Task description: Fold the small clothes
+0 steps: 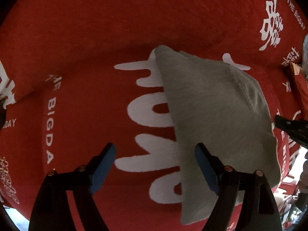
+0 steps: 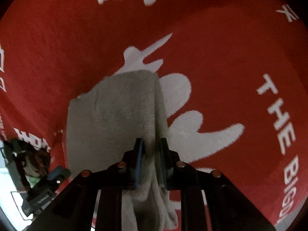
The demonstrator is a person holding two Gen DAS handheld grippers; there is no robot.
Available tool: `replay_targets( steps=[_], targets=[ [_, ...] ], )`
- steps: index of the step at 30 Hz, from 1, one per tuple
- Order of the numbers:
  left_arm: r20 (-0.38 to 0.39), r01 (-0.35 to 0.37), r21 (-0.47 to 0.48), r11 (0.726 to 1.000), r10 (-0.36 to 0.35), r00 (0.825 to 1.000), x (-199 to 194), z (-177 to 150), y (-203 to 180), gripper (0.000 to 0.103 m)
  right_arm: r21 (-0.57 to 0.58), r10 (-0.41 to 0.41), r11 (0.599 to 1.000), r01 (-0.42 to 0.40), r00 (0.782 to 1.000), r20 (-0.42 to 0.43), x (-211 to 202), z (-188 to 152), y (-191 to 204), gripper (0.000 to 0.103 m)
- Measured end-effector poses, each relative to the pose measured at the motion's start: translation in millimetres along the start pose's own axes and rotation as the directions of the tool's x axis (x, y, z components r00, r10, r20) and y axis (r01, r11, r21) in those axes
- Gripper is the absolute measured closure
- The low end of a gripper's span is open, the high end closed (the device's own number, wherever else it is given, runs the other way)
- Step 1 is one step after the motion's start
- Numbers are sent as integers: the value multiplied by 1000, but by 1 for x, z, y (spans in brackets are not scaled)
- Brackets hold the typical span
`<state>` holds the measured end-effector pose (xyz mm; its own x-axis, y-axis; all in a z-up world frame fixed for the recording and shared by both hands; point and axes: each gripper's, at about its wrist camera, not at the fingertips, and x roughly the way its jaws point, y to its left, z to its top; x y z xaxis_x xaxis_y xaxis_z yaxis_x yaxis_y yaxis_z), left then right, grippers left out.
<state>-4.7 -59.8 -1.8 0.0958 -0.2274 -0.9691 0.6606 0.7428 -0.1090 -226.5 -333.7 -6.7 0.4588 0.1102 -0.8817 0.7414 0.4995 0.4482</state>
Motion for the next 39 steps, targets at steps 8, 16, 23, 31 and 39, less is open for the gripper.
replay_targets(
  steps=[8, 16, 23, 31, 39],
  targets=[
    [-38, -7, 63, 998, 9, 999, 4, -29, -11, 18, -262, 33, 964, -50, 997, -67, -25, -58, 59, 85],
    [-91, -16, 81, 997, 23, 996, 21, -69, -11, 18, -302, -218, 938, 172, 968, -125, 19, -91, 13, 80],
    [-113, -20, 70, 997, 28, 993, 23, -80, -7, 18, -139, -77, 988, 65, 994, -78, -10, -83, 1, 68],
    [-112, -24, 77, 997, 32, 993, 18, -82, -12, 18, -284, -206, 944, 167, 972, -111, 27, -72, 39, 82],
    [-126, -17, 50, 999, 23, 992, 20, -81, -6, 18, -249, -275, 935, 253, 960, -59, 24, -80, 35, 95]
  ],
)
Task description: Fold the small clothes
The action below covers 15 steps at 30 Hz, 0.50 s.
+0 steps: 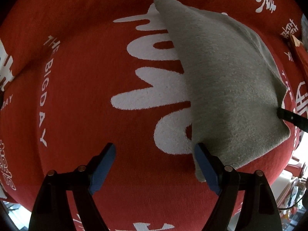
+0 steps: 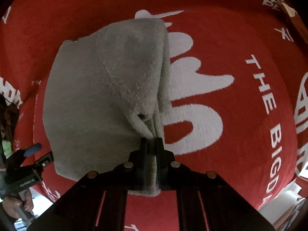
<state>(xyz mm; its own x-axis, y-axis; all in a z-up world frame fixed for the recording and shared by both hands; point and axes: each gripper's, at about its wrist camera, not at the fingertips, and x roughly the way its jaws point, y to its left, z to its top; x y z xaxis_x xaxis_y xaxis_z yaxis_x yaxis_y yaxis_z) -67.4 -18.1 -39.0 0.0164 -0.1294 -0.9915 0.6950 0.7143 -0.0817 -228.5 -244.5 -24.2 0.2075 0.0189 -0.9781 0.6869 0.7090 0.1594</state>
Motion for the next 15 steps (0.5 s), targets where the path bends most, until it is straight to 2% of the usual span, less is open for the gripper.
replay_targets(
  steps=[5, 7, 10, 11, 15],
  targets=[
    [-7, -6, 1, 1000, 6, 1000, -2, 1, 6, 18, 62, 1, 998, -1, 1000, -8, -7, -4, -14, 93],
    [-10, -5, -3, 1000, 5, 1000, -3, 4, 7, 18, 109, -36, 993, 37, 999, -9, -15, -3, -25, 93],
    [-13, -4, -4, 1000, 4, 1000, -4, 7, 8, 18, 191, 13, 982, -12, 1000, -3, -21, -5, -42, 93],
    [-13, -4, -3, 1000, 4, 1000, -5, 8, 7, 18, 205, 21, 978, -20, 1000, -3, -22, -5, -45, 89],
    [-13, -7, 0, 1000, 7, 1000, -8, 15, 4, 18, 215, 20, 976, -18, 1000, -5, -28, -6, -50, 89]
  ],
)
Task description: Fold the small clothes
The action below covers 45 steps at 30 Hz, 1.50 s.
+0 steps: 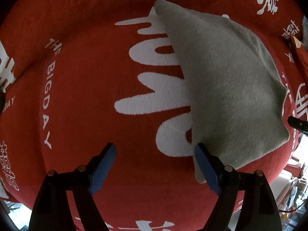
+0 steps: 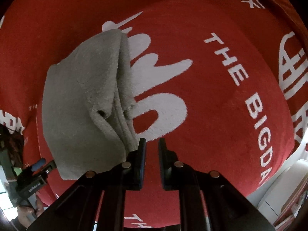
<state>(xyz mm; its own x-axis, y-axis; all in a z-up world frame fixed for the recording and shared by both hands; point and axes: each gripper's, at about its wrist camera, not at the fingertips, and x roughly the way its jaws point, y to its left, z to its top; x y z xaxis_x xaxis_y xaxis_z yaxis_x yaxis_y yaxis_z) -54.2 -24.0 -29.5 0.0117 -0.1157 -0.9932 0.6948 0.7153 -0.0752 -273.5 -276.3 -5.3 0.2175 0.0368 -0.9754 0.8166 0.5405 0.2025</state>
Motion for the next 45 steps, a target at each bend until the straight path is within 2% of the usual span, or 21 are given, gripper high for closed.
replay_targets(
  steps=[7, 9, 10, 11, 17, 22, 26, 34, 40, 42, 43, 45],
  targets=[
    [7, -3, -18, 1000, 4, 1000, -7, 14, -4, 18, -7, 33, 999, -33, 999, -8, 2, 7, 4, 87],
    [22, 25, -41, 999, -24, 999, -11, 18, -2, 17, -3, 44, 999, -44, 999, -10, 2, 9, 4, 79],
    [27, 40, -55, 998, -38, 999, -11, 20, -2, 0, -1, 49, 999, -49, 999, -9, 2, 11, 4, 68],
    [38, 51, -76, 996, -49, 998, -13, 22, 1, 0, -3, 54, 999, -54, 999, -8, 3, 13, 4, 58],
    [49, 79, -110, 991, -74, 996, -12, 43, 9, 0, -26, 94, 995, -95, 996, -7, 2, 21, 4, 43],
    [50, 120, -157, 980, -114, 992, -10, 66, 20, 0, -20, 155, 988, -155, 988, 7, 0, 34, 1, 41],
    [4, 177, -155, 972, -179, 984, 3, 84, 18, 0, -23, 189, 982, -188, 982, 19, -1, 47, -1, 40],
    [23, 227, -177, 957, -227, 974, 11, 104, 3, 0, 4, 265, 964, -265, 964, -16, 15, 75, -4, 39],
    [11, 295, -224, 929, -301, 954, 27, 116, 3, 0, 10, 321, 947, -321, 946, -51, 30, 86, -5, 39],
    [7, 347, -230, 909, -355, 935, 33, 119, 4, 0, 13, 353, 935, -353, 933, -65, 35, 89, -8, 39],
    [1, 387, -232, 893, -397, 918, 37, 121, 3, 0, 19, 376, 927, -375, 924, -75, 40, 90, -10, 39],
    [-4, 435, -231, 870, -448, 894, 43, 123, 1, 0, 29, 422, 907, -421, 902, -92, 47, 92, -12, 39]
  ],
)
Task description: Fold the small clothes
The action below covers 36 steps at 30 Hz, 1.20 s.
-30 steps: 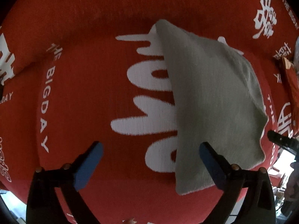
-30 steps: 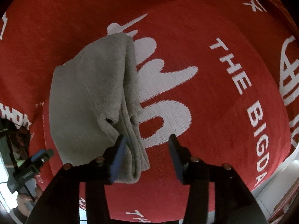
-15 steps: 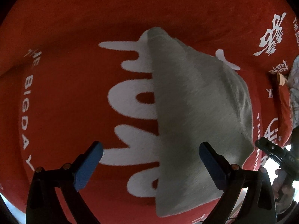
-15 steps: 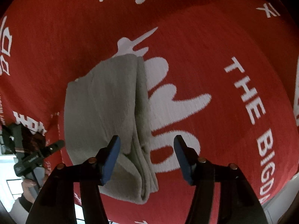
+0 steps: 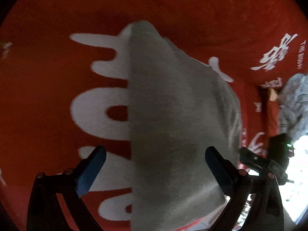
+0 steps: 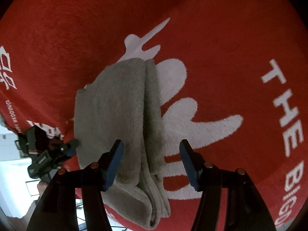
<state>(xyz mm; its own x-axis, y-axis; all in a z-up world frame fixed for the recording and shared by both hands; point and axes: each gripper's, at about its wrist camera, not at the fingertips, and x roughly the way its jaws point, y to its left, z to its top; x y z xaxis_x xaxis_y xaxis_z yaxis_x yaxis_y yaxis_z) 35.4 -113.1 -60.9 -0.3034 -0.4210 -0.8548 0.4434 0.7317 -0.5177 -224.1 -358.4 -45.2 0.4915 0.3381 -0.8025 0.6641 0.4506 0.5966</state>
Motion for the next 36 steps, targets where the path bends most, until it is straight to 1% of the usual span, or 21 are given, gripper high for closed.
replay_targets(
  steps=[1, 3, 6, 9, 14, 16, 18, 19, 20, 21, 22, 23, 24, 25, 27, 29, 30, 33, 36],
  targets=[
    [-12, 30, 6, 1000, -30, 999, 5, 2, -1, 0, -2, 45, 999, -45, 999, -15, 4, 2, -2, 39],
    [-25, 54, 21, 998, -54, 998, 11, 3, -6, 0, -10, 94, 996, -94, 995, -45, 11, 6, -3, 39],
    [-40, 72, 46, 996, -70, 997, 22, 5, -16, 0, -44, 137, 989, -141, 987, -88, 22, 11, 0, 39],
    [-43, 44, 56, 997, -42, 998, 32, 7, -26, 0, -81, 167, 981, -177, 979, -120, 32, 19, 7, 37],
    [-32, 14, 55, 998, -12, 999, 37, 10, -30, 0, -88, 226, 966, -242, 961, -160, 50, 29, 19, 36],
    [-36, -3, 73, 997, 5, 999, 39, 10, -34, 0, -76, 246, 962, -261, 954, -172, 60, 30, 22, 36],
    [-36, -13, 84, 996, 17, 999, 40, 9, -35, 1, -38, 265, 961, -275, 950, -162, 62, 31, 20, 36],
    [-32, -22, 83, 996, 25, 999, 40, 8, -36, 6, -9, 277, 959, -282, 948, -155, 61, 28, 16, 37],
    [-25, -39, 81, 996, 41, 999, 39, 8, -36, 10, 23, 282, 959, -282, 948, -149, 61, 27, 13, 43],
    [-18, -40, 79, 996, 42, 999, 37, 8, -36, 20, 44, 272, 962, -269, 951, -148, 61, 25, 11, 50],
    [1, -27, 72, 997, 27, 1000, 32, 6, -36, 29, 65, 259, 966, -252, 954, -150, 61, 23, 8, 64],
    [12, -20, 68, 997, 19, 1000, 28, 5, -34, 35, 88, 272, 961, -262, 952, -141, 58, 19, 6, 70],
    [21, -11, 66, 998, 10, 1000, 24, 3, -33, 45, 98, 289, 956, -278, 949, -129, 55, 16, 7, 72],
    [30, 2, 65, 998, -4, 1000, 20, 1, -31, 52, 98, 307, 950, -296, 944, -125, 52, 16, 10, 74],
    [39, 34, 61, 998, -36, 999, 10, -2, -28, 55, 97, 343, 938, -333, 932, -116, 45, 10, 21, 74],
    [46, 63, 72, 995, -67, 997, -3, -7, -30, 56, 102, 367, 929, -357, 924, -111, 43, 5, 31, 74],
    [49, 68, 79, 995, -72, 996, -8, -9, -31, 56, 105, 384, 922, -373, 917, -109, 39, 1, 38, 74],
    [67, 75, 112, 991, -82, 994, -30, -19, -35, 56, 96, 403, 914, -393, 909, -111, 31, -8, 54, 74],
    [82, 89, 119, 989, -99, 992, -55, -31, -29, 56, 90, 427, 904, -418, 896, -119, 21, -23, 72, 74]
  ],
)
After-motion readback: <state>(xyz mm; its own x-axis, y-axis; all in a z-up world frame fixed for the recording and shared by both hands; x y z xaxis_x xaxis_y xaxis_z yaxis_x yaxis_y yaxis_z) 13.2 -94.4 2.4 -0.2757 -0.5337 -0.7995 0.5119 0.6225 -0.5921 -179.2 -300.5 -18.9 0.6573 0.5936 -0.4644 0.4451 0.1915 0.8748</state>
